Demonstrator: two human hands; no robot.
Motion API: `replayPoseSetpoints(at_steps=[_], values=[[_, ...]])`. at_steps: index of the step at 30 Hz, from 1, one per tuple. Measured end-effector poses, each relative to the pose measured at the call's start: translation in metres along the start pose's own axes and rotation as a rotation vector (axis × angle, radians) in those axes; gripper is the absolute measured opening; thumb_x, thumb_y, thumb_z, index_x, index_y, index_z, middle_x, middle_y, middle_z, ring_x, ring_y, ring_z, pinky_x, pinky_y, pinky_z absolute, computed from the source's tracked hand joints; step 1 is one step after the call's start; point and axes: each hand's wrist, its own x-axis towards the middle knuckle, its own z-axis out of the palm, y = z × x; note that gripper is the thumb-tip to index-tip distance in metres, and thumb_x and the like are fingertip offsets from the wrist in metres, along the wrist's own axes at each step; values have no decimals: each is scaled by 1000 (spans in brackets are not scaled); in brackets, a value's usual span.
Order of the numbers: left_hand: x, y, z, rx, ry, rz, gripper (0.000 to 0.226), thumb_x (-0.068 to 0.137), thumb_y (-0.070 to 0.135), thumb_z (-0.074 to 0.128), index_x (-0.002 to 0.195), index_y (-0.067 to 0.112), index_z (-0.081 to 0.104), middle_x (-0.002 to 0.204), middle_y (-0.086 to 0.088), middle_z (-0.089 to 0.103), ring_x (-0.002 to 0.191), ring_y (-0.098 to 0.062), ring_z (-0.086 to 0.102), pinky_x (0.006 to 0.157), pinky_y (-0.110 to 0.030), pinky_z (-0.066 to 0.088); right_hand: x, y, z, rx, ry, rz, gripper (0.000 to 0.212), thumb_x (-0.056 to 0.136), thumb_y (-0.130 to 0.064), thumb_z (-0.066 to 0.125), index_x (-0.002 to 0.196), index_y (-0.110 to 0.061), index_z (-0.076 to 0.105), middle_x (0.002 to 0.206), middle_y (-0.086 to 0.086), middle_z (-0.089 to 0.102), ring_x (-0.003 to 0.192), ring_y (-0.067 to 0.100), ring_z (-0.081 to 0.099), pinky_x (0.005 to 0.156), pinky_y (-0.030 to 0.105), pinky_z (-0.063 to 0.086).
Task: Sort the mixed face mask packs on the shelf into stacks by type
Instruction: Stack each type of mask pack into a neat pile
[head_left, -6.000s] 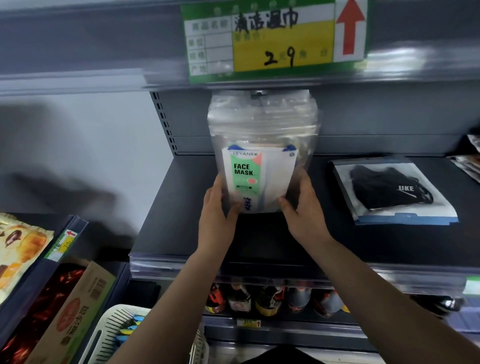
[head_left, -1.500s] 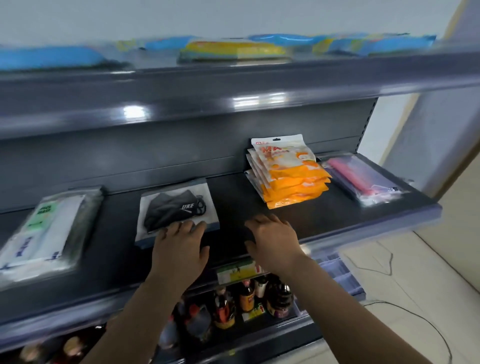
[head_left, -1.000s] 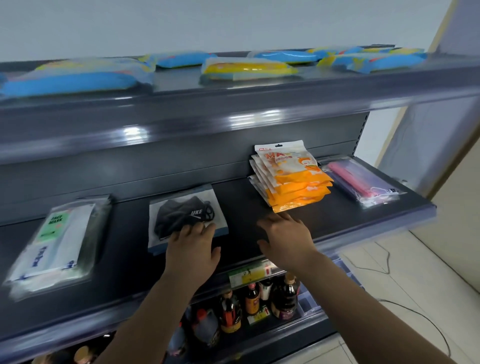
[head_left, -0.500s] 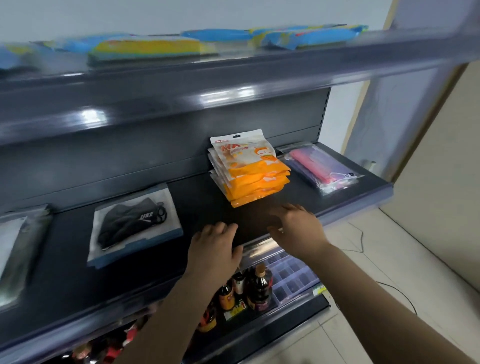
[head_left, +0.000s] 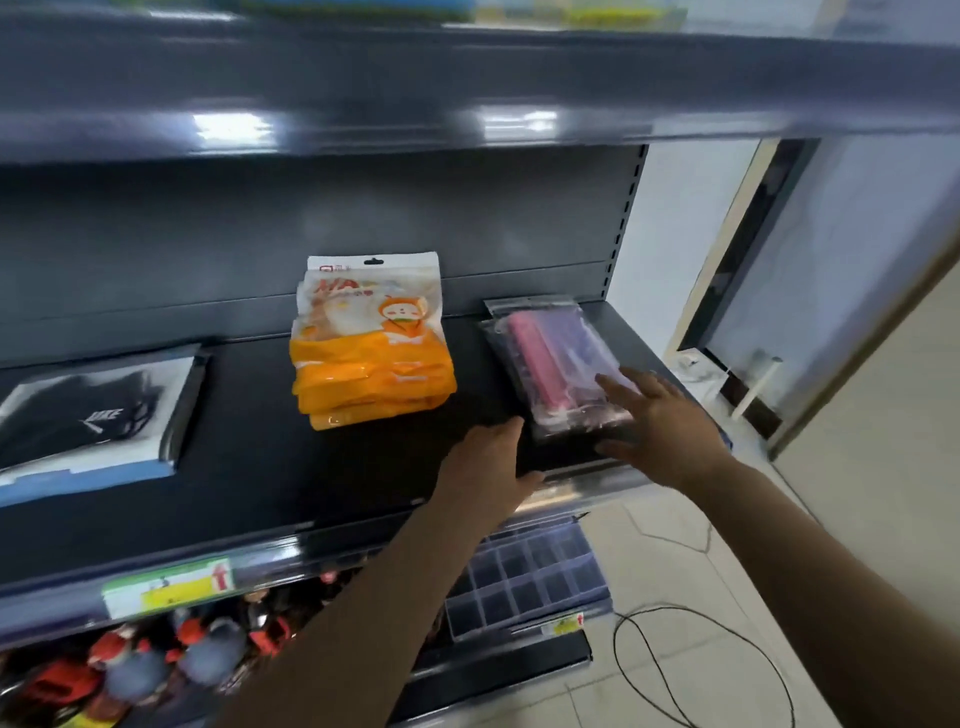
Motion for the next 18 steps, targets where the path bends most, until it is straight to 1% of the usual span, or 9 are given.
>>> replayPoseSetpoints(at_steps=[2,4,6,8,11,14,18], values=[[13,11,8,-8,-8,-44,78,84,54,56,145,15,27,130,-12,50,119,-26,47,95,-37,44,12,18,3,3,-81,-9,82,82,-44,66,147,-39,16,159,-1,13,143,29,21,111,46,33],[25,19,12,-69,20,-92,81,81,63,55,142,16,30,126,-11,52,115,-26,50,92,-35,45,22,30,6,50,-101,-33,82,82,-41,66,147,-41,16,159,0,11,140,29,30,108,43,39],[34,23,13,-57,54,-123,78,82,57,58,141,15,30,121,-11,54,112,-27,52,89,-35,46,30,38,9,80,-105,-55,80,82,-38,67,146,-38,19,158,0,15,133,28,43,102,39,44],[43,24,14,12,77,-138,72,82,47,64,138,15,33,116,-12,56,110,-27,53,87,-36,47,37,43,12,98,-107,-71,76,83,-37,66,146,-35,24,156,0,21,128,27,48,100,37,45],[55,25,14,30,100,-163,66,81,42,67,133,14,38,115,-12,58,108,-27,53,86,-36,46,49,44,15,117,-83,-94,69,86,-36,64,145,-34,29,154,0,28,125,29,51,99,38,46],[67,25,13,52,133,-184,59,84,38,65,131,12,40,115,-13,59,108,-27,53,87,-36,46,63,42,17,122,-76,-112,67,87,-35,62,145,-33,29,154,2,29,124,30,51,98,41,47],[78,21,12,47,156,-225,52,85,34,64,127,11,43,114,-15,59,107,-29,54,86,-38,47,76,37,18,139,-68,-118,67,88,-35,61,146,-32,28,153,3,29,122,31,52,95,41,49]])
